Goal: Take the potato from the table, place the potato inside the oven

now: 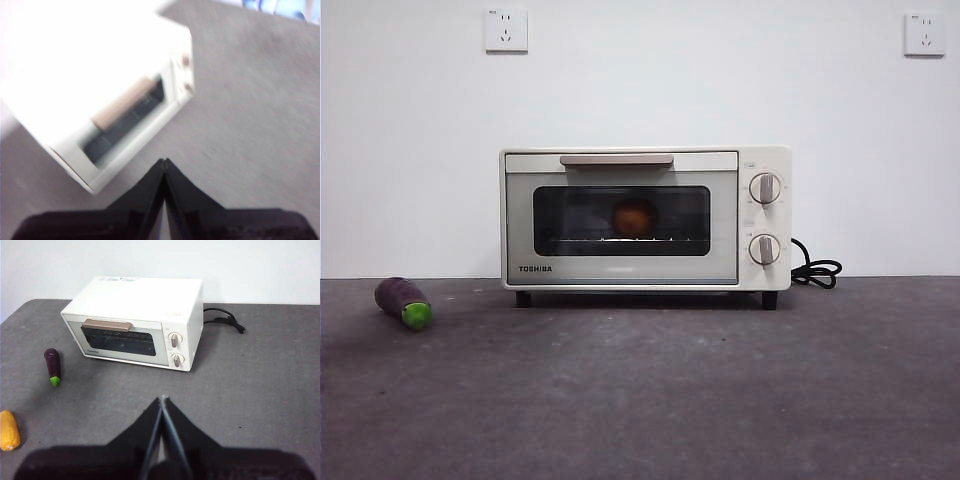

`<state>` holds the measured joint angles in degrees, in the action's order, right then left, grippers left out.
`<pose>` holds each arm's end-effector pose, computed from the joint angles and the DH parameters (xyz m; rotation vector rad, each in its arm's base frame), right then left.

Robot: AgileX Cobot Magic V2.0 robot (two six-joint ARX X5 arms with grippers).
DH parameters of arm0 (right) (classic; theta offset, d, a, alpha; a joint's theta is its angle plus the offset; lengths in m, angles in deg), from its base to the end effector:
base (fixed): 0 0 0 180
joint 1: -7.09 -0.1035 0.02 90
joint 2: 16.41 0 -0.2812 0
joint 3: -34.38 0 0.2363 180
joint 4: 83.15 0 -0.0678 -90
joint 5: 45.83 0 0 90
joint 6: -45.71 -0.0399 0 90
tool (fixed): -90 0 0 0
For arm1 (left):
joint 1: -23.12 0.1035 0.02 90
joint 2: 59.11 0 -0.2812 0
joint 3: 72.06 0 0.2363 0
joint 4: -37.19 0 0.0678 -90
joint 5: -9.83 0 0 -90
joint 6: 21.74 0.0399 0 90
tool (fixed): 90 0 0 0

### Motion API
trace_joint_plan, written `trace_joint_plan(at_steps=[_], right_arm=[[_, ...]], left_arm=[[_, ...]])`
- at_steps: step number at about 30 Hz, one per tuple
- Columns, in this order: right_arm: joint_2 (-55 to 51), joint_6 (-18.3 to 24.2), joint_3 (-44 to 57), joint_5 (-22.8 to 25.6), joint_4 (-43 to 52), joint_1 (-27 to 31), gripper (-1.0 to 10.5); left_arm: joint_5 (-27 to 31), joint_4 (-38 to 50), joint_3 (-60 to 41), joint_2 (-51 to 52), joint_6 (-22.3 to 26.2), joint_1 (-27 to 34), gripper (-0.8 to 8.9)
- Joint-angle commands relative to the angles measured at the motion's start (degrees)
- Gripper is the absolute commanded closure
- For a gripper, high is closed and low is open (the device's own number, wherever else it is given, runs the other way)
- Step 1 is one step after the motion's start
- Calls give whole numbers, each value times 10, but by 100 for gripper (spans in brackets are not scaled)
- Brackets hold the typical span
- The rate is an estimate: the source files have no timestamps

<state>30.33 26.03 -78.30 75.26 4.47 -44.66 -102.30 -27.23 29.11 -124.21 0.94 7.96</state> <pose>0.0254 -0.0010 0.4787 0.0295 0.4017 0.2883 0.1744 -0.0628 0.4479 0.3432 0.3694 -0.7275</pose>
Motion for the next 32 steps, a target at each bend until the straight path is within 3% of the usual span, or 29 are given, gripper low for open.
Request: trace_joint_plan(at_steps=[1, 5, 11, 13, 17, 23, 32], right_arm=[[0, 4, 3, 1, -13, -1, 945], [0, 4, 3, 0, -13, -1, 945], [0, 4, 3, 0, -13, -1, 945], [0, 4, 3, 1, -13, -1, 945], [0, 4, 3, 0, -13, -1, 945], [0, 4, 3, 0, -13, -1, 945], [0, 4, 3, 0, -13, -1, 945]], left_arm=[[-3, 82, -74, 71, 30, 18, 817], [2, 171, -214, 186, 30, 49, 817], [116, 280, -448, 356, 22, 94, 817], [126, 317, -523, 409, -10, 107, 817], [191, 367, -654, 513, -120, 133, 817], [208, 369, -754, 611, -157, 151, 817], [207, 425, -852, 649, -188, 156, 817]])
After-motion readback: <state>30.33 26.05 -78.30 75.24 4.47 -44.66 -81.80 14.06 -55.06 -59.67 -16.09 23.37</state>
